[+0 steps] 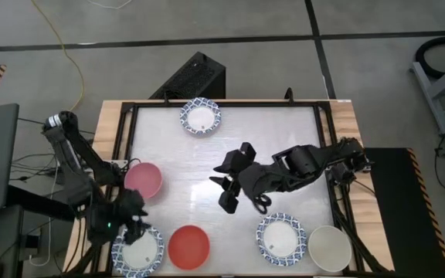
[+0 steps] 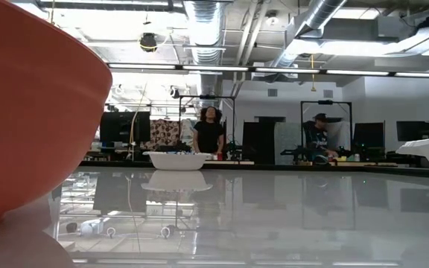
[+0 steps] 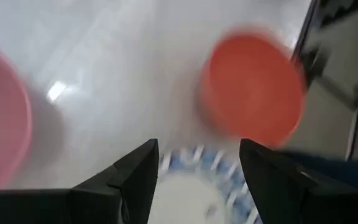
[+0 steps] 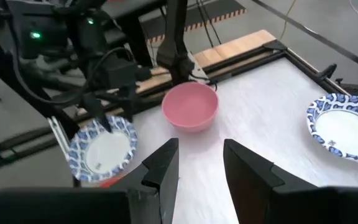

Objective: Nest bowls inside each other by size order
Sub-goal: Stack the white bowl onto the stacked white bowls

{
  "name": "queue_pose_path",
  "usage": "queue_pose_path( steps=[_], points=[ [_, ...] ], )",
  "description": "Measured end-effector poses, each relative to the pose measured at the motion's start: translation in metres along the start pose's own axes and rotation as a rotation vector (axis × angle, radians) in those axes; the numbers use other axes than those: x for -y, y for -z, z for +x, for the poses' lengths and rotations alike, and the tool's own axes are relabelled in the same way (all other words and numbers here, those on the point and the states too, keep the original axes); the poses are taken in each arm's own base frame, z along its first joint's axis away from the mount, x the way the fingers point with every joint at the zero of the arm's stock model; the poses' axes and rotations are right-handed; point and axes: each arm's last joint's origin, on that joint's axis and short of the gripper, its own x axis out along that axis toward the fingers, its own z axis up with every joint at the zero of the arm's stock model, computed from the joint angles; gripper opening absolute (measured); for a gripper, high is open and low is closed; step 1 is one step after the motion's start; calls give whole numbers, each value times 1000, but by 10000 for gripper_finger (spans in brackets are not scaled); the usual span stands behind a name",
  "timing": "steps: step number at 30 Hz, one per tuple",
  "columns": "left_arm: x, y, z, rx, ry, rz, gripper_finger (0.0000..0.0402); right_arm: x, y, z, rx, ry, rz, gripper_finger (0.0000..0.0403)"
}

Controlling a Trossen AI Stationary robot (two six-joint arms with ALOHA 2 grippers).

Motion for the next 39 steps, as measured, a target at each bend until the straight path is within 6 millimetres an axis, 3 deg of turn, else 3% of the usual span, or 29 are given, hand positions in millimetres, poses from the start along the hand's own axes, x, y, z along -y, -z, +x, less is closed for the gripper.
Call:
queue_pose_path(
  steps=[10, 17, 23, 32, 39],
  points=[
    [-8, -90, -33, 356, -37, 2, 210, 39, -24, -69, 87, 59, 30, 148],
    [-14, -140, -53, 505, -114, 31, 209, 69, -23, -107, 89, 194, -29, 148],
    [-14, -178, -79, 606, -52, 110, 209, 85, -22, -142, 131, 249, -129, 148],
    [-28, -217, -123, 786, -85, 148, 209, 118, -17, -209, 157, 116, -220, 148],
    [-41, -233, -122, 785, -81, 139, 209, 143, -10, -235, 163, 105, -255, 148]
  ],
)
